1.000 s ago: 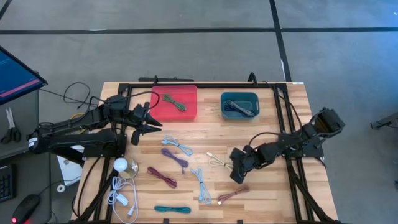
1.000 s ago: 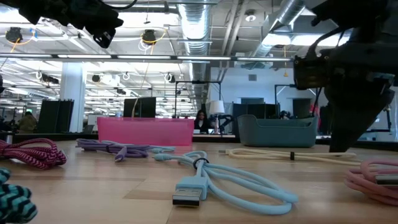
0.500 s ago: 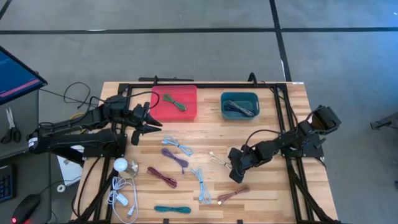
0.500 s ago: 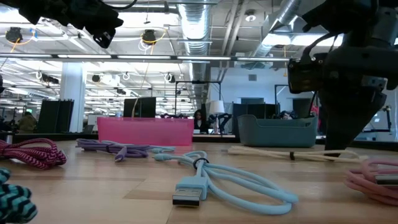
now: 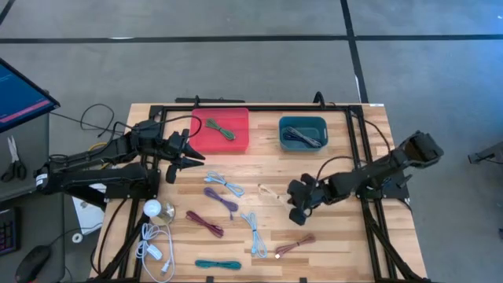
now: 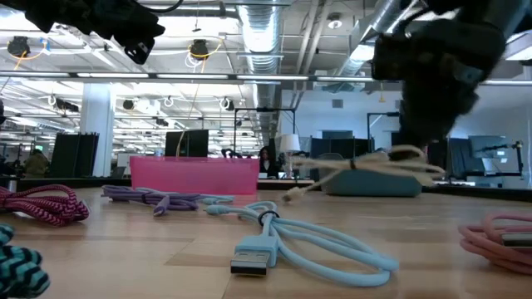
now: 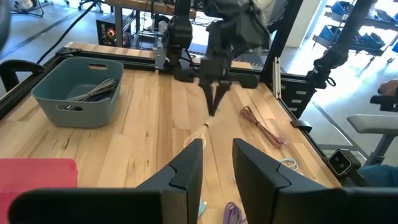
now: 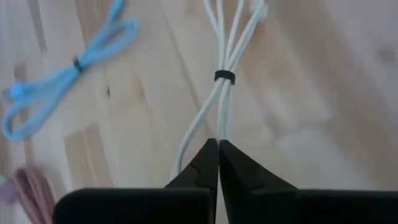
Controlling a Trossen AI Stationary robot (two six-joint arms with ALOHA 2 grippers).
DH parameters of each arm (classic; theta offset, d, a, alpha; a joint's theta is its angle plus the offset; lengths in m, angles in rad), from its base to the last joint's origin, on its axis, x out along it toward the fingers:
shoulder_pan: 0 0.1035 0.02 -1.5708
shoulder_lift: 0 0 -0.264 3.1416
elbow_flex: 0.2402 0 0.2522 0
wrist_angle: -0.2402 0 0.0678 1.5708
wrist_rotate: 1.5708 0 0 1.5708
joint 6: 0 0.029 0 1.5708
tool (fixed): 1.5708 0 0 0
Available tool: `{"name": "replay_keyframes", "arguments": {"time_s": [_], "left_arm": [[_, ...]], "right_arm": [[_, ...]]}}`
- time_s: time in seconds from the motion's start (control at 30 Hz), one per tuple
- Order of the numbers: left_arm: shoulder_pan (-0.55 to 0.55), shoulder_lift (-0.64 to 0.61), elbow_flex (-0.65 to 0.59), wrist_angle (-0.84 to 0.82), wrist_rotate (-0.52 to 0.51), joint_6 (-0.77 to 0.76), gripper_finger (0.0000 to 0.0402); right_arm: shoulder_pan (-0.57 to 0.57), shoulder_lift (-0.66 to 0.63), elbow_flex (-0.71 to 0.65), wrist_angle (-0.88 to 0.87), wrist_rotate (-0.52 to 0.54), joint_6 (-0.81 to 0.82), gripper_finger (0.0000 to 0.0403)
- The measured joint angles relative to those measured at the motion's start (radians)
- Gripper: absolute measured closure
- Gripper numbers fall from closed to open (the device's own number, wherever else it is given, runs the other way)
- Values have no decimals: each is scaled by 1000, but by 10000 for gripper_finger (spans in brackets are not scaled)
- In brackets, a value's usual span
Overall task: Pick & Place USB Port
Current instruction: Put the light brown charger cable into the red bin
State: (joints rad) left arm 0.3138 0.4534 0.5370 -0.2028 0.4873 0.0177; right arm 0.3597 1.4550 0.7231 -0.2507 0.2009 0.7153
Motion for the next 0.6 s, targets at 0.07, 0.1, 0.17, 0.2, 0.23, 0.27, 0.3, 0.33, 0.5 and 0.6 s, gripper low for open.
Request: {"name": "replay_keyframes", "arguments": {"time_s": [0.07, 0.1, 0.17, 0.2, 0.23, 0.27, 0.3, 0.33, 0.5, 0.6], "left_arm": [[0, 0, 0, 0, 0, 0, 314], [0, 0, 0, 0, 0, 0, 314], [0, 0, 0, 0, 0, 0, 314], [0, 0, 0, 0, 0, 0, 314], [0, 0, 0, 0, 0, 0, 314], [0, 0, 0, 0, 0, 0, 314], [0, 0, 0, 0, 0, 0, 314], [0, 0, 0, 0, 0, 0, 314], [0, 0, 0, 0, 0, 0, 314], [0, 0, 0, 0, 0, 0, 314]], "right_arm": [[-14, -31, 0, 0, 27, -24, 402], [-22, -45, 0, 0, 36, -40, 402], [-39, -74, 0, -2, 66, -72, 403], [-48, -88, 1, 0, 87, -88, 403], [-57, -100, 1, -1, 105, -102, 403], [-67, -110, 4, -4, 127, -119, 403], [-78, -116, 10, -3, 141, -141, 403], [-91, -122, 19, -3, 150, -168, 403], [-165, -115, 97, -1, 167, -329, 403], [-215, -94, 150, -4, 167, -421, 403]]}}
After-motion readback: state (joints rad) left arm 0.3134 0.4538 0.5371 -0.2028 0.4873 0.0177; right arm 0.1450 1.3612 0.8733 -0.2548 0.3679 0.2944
